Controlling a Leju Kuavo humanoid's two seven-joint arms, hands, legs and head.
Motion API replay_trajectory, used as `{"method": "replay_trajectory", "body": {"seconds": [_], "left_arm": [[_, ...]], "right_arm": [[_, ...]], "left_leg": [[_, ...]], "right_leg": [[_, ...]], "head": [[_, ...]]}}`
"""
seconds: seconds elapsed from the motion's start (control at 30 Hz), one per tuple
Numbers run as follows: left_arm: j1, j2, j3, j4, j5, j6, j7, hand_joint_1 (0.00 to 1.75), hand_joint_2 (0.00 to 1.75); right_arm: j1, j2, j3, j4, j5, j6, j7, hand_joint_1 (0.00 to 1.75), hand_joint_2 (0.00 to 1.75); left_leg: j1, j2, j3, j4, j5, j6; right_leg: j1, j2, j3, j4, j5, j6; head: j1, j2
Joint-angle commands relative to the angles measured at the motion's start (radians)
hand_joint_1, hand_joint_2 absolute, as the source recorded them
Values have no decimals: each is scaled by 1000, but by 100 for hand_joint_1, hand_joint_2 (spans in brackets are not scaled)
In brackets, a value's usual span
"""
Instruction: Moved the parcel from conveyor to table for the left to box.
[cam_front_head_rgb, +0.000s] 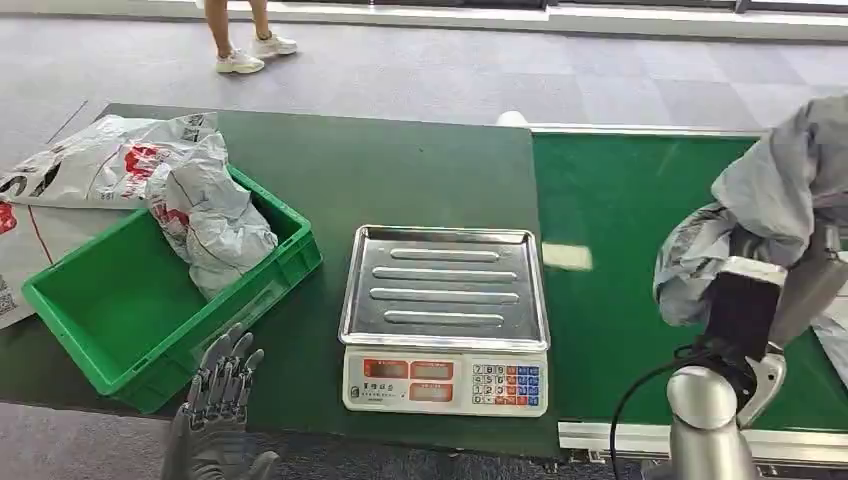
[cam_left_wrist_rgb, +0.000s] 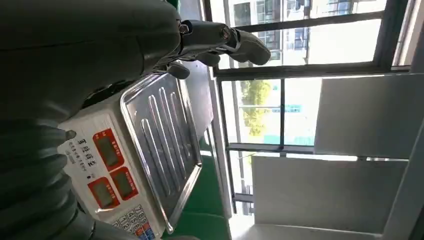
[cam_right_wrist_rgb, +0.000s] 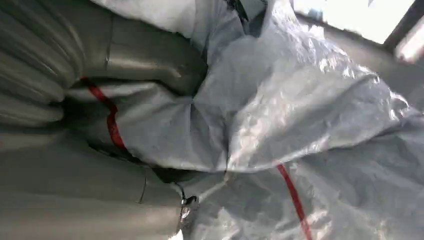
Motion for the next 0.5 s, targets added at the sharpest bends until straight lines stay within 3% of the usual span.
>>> {"method": "replay_trajectory", "body": {"seconds": [0.03, 0.13, 0.2, 0.23, 0.43, 0.47, 0.5], "left_arm": [[-112, 86, -70, 142, -6, -9, -12, 0, 175], [-166, 92, -62, 145, -17, -2, 11, 0, 175], [-186, 103, -41, 137, -3, 2, 24, 0, 175], [-188, 108, -29, 128, 4, 2, 28, 0, 175], [-180, 121, 2, 117, 16, -13, 46, 0, 175], [-179, 121, 2, 117, 16, -13, 46, 0, 175], [-179, 122, -3, 120, 17, -9, 47, 0, 175]], "right_arm": [[-307, -52, 441, 267, -155, 571, 215, 175, 175], [-444, 106, 584, 545, 51, 634, 236, 175, 175], [-473, 181, 616, 652, 60, 645, 229, 175, 175], [-485, 197, 640, 691, 70, 649, 235, 175, 175], [-528, 208, 668, 822, 69, 672, 259, 175, 175], [-530, 205, 667, 823, 69, 672, 259, 94, 175], [-549, 202, 684, 855, 95, 686, 287, 0, 175]], "left_leg": [[-1, 10, 2, -3, 2, 0], [-1, 13, 5, -3, 4, -1], [0, 14, 5, -3, 4, -3], [0, 19, 5, -5, 5, -4], [2, 3, 3, -2, 8, -7], [3, 4, 3, -2, 8, -7], [3, 4, 2, -2, 8, -6]], "right_leg": [[-1, 10, -4, -1, 5, -2], [-1, 13, -3, -1, 6, -1], [0, 14, -2, 0, 7, -3], [1, 19, -3, 0, 9, -5], [2, 5, -5, 4, 5, -5], [3, 6, -5, 3, 6, -5], [3, 5, -5, 3, 6, -5]], "head": [[0, 0], [0, 0], [0, 0], [0, 0], [0, 0], [0, 0], [0, 0]]}}
